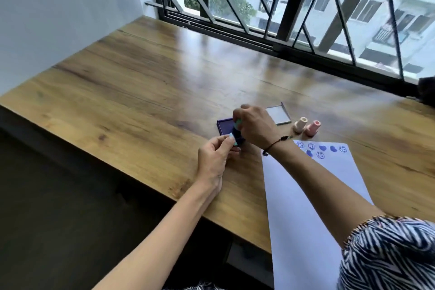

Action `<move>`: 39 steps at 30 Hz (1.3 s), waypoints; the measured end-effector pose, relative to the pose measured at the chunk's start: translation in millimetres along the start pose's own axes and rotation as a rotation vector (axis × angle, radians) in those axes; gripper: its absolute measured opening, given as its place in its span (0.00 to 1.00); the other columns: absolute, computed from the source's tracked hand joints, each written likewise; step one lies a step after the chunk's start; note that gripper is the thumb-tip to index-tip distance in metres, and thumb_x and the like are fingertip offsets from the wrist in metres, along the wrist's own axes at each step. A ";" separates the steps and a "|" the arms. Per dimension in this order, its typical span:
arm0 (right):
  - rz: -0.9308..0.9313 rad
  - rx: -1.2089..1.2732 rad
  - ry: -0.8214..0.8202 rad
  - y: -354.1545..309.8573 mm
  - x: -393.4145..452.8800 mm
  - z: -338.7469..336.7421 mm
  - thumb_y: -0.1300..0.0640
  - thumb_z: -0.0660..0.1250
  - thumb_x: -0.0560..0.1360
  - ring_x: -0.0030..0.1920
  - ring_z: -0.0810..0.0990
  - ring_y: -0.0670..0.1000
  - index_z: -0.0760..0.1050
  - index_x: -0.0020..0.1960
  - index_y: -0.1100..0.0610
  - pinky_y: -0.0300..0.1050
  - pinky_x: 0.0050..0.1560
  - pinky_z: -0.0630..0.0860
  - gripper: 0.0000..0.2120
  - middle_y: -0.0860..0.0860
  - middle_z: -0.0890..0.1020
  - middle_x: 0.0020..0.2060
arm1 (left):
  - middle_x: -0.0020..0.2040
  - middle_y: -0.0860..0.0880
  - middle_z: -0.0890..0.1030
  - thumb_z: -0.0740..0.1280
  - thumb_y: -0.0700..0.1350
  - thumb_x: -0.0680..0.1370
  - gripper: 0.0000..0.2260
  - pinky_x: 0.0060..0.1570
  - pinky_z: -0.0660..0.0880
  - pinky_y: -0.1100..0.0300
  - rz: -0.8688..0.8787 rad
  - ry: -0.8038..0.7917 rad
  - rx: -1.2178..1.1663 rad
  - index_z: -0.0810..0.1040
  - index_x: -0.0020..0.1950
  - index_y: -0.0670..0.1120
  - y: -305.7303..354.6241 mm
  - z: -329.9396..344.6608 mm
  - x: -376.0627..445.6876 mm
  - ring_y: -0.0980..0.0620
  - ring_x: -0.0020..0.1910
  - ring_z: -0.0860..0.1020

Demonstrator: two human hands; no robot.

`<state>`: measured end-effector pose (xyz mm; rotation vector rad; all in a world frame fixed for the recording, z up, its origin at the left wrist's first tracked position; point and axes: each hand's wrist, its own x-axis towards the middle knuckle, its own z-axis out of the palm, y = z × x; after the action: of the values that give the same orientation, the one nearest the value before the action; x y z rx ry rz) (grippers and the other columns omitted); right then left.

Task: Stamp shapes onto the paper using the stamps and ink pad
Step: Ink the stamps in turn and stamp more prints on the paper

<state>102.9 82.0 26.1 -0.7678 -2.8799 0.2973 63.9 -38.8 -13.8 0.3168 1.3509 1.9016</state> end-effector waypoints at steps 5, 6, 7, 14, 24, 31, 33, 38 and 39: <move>-0.039 -0.062 -0.031 2.2 2.3 0.9 0.68 0.61 0.67 0.41 0.77 0.64 0.75 0.46 0.64 0.50 0.34 0.69 0.09 0.61 0.78 0.45 | 0.35 0.46 0.79 0.65 0.38 0.74 0.04 0.32 0.76 0.66 -0.004 0.014 -0.006 0.79 0.40 0.44 -0.5 1.8 1.5 0.56 0.30 0.77; -0.056 -0.055 -0.044 2.2 3.9 0.1 0.69 0.61 0.67 0.41 0.77 0.64 0.75 0.46 0.64 0.52 0.34 0.71 0.09 0.62 0.78 0.45 | 0.35 0.46 0.79 0.65 0.38 0.74 0.04 0.32 0.76 0.66 -0.004 0.014 -0.007 0.79 0.40 0.44 0.0 2.6 1.9 0.56 0.30 0.77; -0.069 -0.053 -0.050 2.2 5.1 -0.6 0.69 0.61 0.66 0.41 0.77 0.64 0.75 0.46 0.64 0.52 0.34 0.72 0.09 0.62 0.77 0.45 | 0.35 0.46 0.79 0.65 0.38 0.74 0.05 0.32 0.76 0.66 -0.003 0.012 -0.005 0.78 0.40 0.44 0.3 3.2 2.5 0.56 0.30 0.77; -0.056 -0.030 -0.073 5.3 8.1 -0.6 0.69 0.61 0.66 0.40 0.77 0.63 0.75 0.43 0.63 0.48 0.34 0.67 0.08 0.62 0.77 0.44 | 0.35 0.46 0.79 0.65 0.38 0.74 0.04 0.34 0.77 0.65 0.001 0.015 0.038 0.78 0.40 0.44 0.6 5.5 2.8 0.54 0.31 0.77; 0.333 0.385 0.440 12.5 -44.4 -13.8 0.68 0.65 0.68 0.43 0.80 0.60 0.79 0.45 0.60 0.48 0.45 0.73 0.09 0.59 0.83 0.44 | 0.35 0.46 0.80 0.65 0.41 0.74 0.03 0.33 0.77 0.64 0.021 -0.125 0.086 0.77 0.42 0.44 -7.1 29.3 -10.8 0.55 0.31 0.79; 0.731 0.549 0.576 81.5 -147.3 -35.1 0.64 0.69 0.69 0.44 0.83 0.60 0.80 0.47 0.60 0.63 0.48 0.80 0.06 0.60 0.85 0.43 | 0.35 0.48 0.79 0.65 0.42 0.75 0.03 0.36 0.77 0.67 -0.033 -0.385 0.190 0.76 0.45 0.43 -33.8 88.2 -32.6 0.55 0.33 0.78; 0.766 0.482 0.510 96.7 -156.9 -38.3 0.63 0.69 0.69 0.43 0.82 0.57 0.80 0.47 0.60 0.59 0.51 0.79 0.07 0.59 0.85 0.44 | 0.35 0.48 0.78 0.64 0.42 0.75 0.02 0.39 0.77 0.64 -0.047 -0.443 0.221 0.75 0.42 0.46 -42.2 100.1 -36.9 0.54 0.34 0.78; 0.730 0.206 0.314 117.4 -153.0 -38.2 0.62 0.68 0.69 0.49 0.80 0.60 0.80 0.49 0.58 0.48 0.50 0.74 0.09 0.61 0.84 0.48 | 0.35 0.49 0.78 0.65 0.42 0.75 0.03 0.43 0.74 0.60 -0.074 -0.427 0.283 0.76 0.41 0.48 -57.6 97.9 -36.5 0.53 0.34 0.78; 0.713 0.170 0.280 119.0 -150.6 -37.7 0.62 0.68 0.70 0.50 0.80 0.61 0.80 0.49 0.58 0.49 0.50 0.74 0.09 0.62 0.83 0.49 | 0.35 0.49 0.78 0.65 0.42 0.74 0.04 0.43 0.75 0.60 -0.074 -0.430 0.282 0.76 0.40 0.48 -57.9 96.3 -35.6 0.54 0.34 0.78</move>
<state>296.0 112.8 22.2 -1.6246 -2.1951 0.4551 170.4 11.4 -18.0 0.7587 1.3079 1.4715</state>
